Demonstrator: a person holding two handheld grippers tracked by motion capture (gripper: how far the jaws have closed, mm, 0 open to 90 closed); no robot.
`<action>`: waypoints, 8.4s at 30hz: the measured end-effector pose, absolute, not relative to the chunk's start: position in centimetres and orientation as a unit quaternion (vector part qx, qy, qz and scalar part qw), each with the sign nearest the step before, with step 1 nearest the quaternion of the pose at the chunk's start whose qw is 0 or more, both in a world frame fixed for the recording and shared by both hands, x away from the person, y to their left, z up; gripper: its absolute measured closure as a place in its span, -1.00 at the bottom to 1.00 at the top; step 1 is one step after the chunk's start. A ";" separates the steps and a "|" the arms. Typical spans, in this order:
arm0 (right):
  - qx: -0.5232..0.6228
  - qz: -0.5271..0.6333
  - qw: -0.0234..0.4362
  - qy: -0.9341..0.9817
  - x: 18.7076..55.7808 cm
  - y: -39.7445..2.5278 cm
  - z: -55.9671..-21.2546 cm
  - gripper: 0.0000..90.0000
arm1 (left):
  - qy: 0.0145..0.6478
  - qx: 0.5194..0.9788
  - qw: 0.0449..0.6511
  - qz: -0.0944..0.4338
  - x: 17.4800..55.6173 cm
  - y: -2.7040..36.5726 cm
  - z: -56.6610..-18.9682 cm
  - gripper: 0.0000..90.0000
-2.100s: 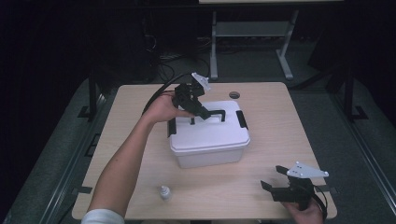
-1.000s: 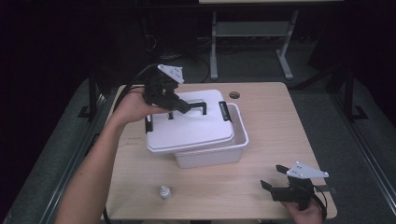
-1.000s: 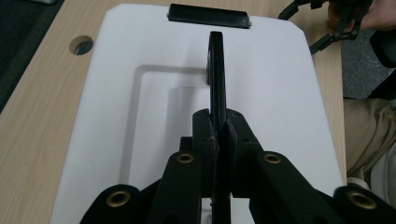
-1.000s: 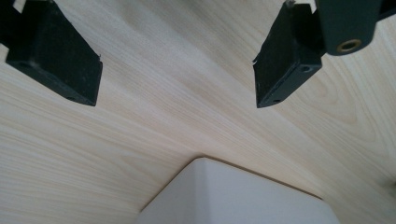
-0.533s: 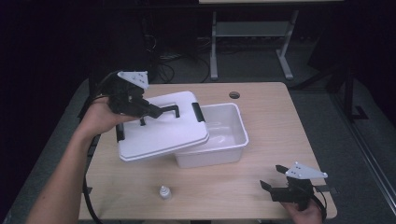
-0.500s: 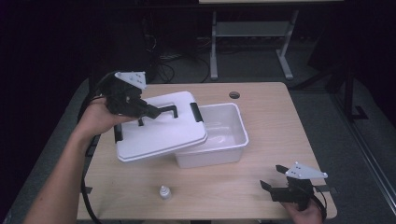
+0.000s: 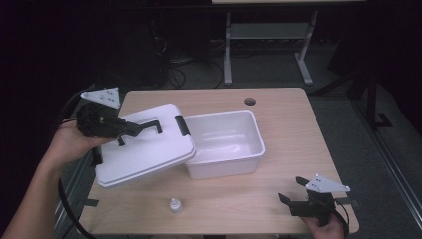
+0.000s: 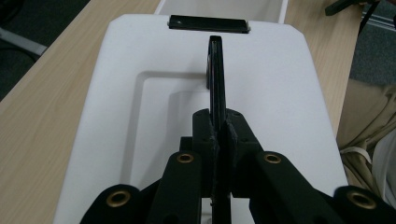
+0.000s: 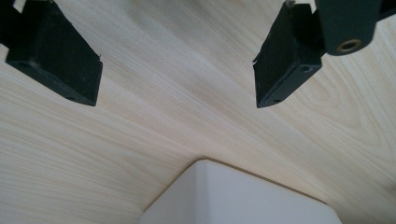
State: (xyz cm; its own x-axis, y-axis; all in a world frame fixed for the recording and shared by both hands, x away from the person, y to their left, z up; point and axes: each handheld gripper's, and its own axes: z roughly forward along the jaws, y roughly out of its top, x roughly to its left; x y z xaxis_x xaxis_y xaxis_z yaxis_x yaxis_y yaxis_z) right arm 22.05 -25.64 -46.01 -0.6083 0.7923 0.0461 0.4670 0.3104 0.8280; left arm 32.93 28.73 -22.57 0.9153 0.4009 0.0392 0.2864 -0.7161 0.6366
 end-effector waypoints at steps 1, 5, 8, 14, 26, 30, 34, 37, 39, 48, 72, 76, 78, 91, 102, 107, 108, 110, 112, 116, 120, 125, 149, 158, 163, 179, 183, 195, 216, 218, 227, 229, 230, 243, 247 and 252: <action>0.401 0.428 0.189 0.787 22.1 -25.6 -46.0 -0.67 | 0.190 0.921 0.329 0.089 32.7 29.1 -22.6 0.88; 0.400 0.426 0.190 0.789 22.1 -25.5 -46.0 -0.67 | 0.199 0.918 0.329 0.094 32.0 30.6 -22.9 0.88; 0.401 0.425 0.190 0.789 22.2 -25.4 -46.0 -0.67 | 0.206 0.917 0.329 0.096 31.6 31.6 -23.4 0.88; 0.401 0.423 0.191 0.790 22.2 -25.4 -46.0 -0.67 | 0.221 0.911 0.334 0.096 30.9 33.3 -24.5 0.88; 0.401 0.421 0.191 0.791 22.1 -25.3 -46.0 -0.67 | 0.244 0.905 0.334 0.100 30.1 35.4 -26.4 0.88; 0.401 0.420 0.192 0.791 22.1 -25.3 -46.0 -0.67 | 0.249 0.905 0.331 0.098 30.2 35.6 -27.3 0.88; 0.401 0.419 0.193 0.791 22.1 -25.3 -46.0 -0.67 | 0.254 0.904 0.331 0.097 30.2 35.8 -28.4 0.88; 0.401 0.419 0.193 0.792 22.1 -25.2 -46.0 -0.67 | 0.259 0.903 0.329 0.096 30.2 35.9 -29.3 0.88; 0.401 0.418 0.194 0.792 22.1 -25.2 -46.0 -0.67 | 0.262 0.904 0.324 0.097 30.1 35.9 -29.9 0.88; 0.400 0.417 0.192 0.793 22.1 -25.2 -46.0 -0.67 | 0.271 0.909 0.308 0.078 30.4 35.9 -32.9 0.88; 0.396 0.413 0.193 0.798 22.1 -25.0 -46.1 -0.67 | 0.278 0.920 0.274 0.044 31.4 34.7 -38.1 0.87; 0.396 0.413 0.193 0.797 22.1 -25.1 -46.1 -0.67 | 0.280 0.920 0.272 0.041 31.5 34.7 -38.4 0.88; 0.397 0.413 0.193 0.797 22.2 -25.1 -46.1 -0.67 | 0.280 0.920 0.270 0.042 31.5 34.6 -38.7 0.87; 0.395 0.413 0.194 0.798 22.1 -25.1 -46.1 -0.67 | 0.282 0.924 0.255 0.035 31.1 35.0 -40.0 0.87; 0.395 0.412 0.192 0.798 22.1 -25.0 -46.1 -0.67 | 0.268 0.928 0.255 0.045 29.5 34.5 -38.9 0.61; 0.395 0.411 0.193 0.799 22.1 -25.0 -46.1 -0.67 | 0.263 0.929 0.256 0.054 28.7 34.4 -38.2 0.49; 0.395 0.410 0.193 0.799 22.1 -25.0 -46.1 -0.67 | 0.261 0.929 0.256 0.051 28.5 34.4 -38.1 0.46; 0.395 0.409 0.193 0.800 22.1 -25.0 -46.1 -0.67 | 0.262 0.928 0.257 0.055 28.2 34.3 -37.8 0.42; 0.395 0.410 0.193 0.799 22.1 -25.0 -46.1 -0.67 | 0.257 0.929 0.259 0.062 27.9 34.1 -37.5 0.34; 0.395 0.409 0.193 0.800 22.1 -24.9 -46.1 -0.67 | 0.250 0.929 0.266 0.066 27.4 33.3 -36.9 0.31; 0.393 0.410 0.194 0.800 22.1 -24.9 -46.1 -0.67 | 0.236 0.932 0.269 0.067 26.9 32.2 -36.5 0.25; 0.392 0.410 0.194 0.801 22.1 -24.9 -46.1 -0.67 | 0.214 0.935 0.274 0.071 26.0 30.3 -36.3 0.19; 0.388 0.411 0.190 0.803 22.1 -24.8 -46.1 -0.67 | 0.146 0.952 0.268 0.018 24.5 23.1 -38.9 0.10; 0.387 0.412 0.190 0.803 22.1 -24.8 -46.1 -0.67 | 0.134 0.957 0.257 0.010 24.5 21.5 -39.4 0.08; 0.386 0.412 0.189 0.803 22.1 -24.8 -46.1 -0.67 | 0.132 0.959 0.252 0.005 24.7 20.8 -39.9 0.07; 0.382 0.413 0.189 0.805 22.0 -24.8 -46.1 -0.67 | 0.123 0.965 0.232 -0.001 25.3 19.2 -40.7 0.15; 0.381 0.414 0.189 0.805 22.0 -24.8 -46.1 -0.67 | 0.126 0.966 0.226 -0.001 25.5 19.1 -41.0 0.19; 0.379 0.414 0.188 0.806 22.0 -24.7 -46.1 -0.67 | 0.119 0.967 0.225 -0.008 25.6 19.0 -41.5 0.28; 0.381 0.413 0.187 0.806 22.1 -24.7 -46.1 -0.67 | 0.107 0.958 0.265 -0.010 25.8 19.7 -37.9 0.33; 0.380 0.413 0.188 0.806 22.1 -24.7 -46.1 -0.67 | 0.105 0.958 0.266 -0.007 25.8 19.7 -37.4 0.33; 0.381 0.414 0.188 0.805 22.1 -24.8 -46.1 -0.67 | 0.095 0.954 0.283 -0.004 26.1 19.7 -34.8 0.33; 0.383 0.414 0.186 0.805 22.1 -24.8 -46.1 -0.67 | 0.095 0.952 0.290 -0.002 26.2 19.6 -34.2 0.33; 0.382 0.414 0.187 0.805 22.1 -24.8 -46.1 -0.67 | 0.095 0.951 0.293 -0.001 26.3 19.6 -33.9 0.33; 0.385 0.417 0.184 0.803 22.1 -24.8 -46.1 -0.67 | 0.089 0.947 0.308 0.011 27.5 19.0 -30.8 0.33; 0.385 0.417 0.184 0.802 22.1 -24.9 -46.1 -0.67 | 0.092 0.944 0.316 0.013 27.9 18.9 -30.1 0.33; 0.386 0.417 0.184 0.802 22.1 -24.9 -46.1 -0.67 | 0.095 0.943 0.320 0.020 28.6 18.7 -29.4 0.33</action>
State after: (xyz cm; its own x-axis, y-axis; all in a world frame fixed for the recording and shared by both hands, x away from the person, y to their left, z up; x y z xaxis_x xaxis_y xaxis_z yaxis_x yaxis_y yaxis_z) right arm 22.11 -24.91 -46.12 -0.6344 0.7725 0.0272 0.4661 0.3543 0.8107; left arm 28.63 18.67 -29.40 0.9812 0.1917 -0.0231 0.1662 -0.7775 0.6065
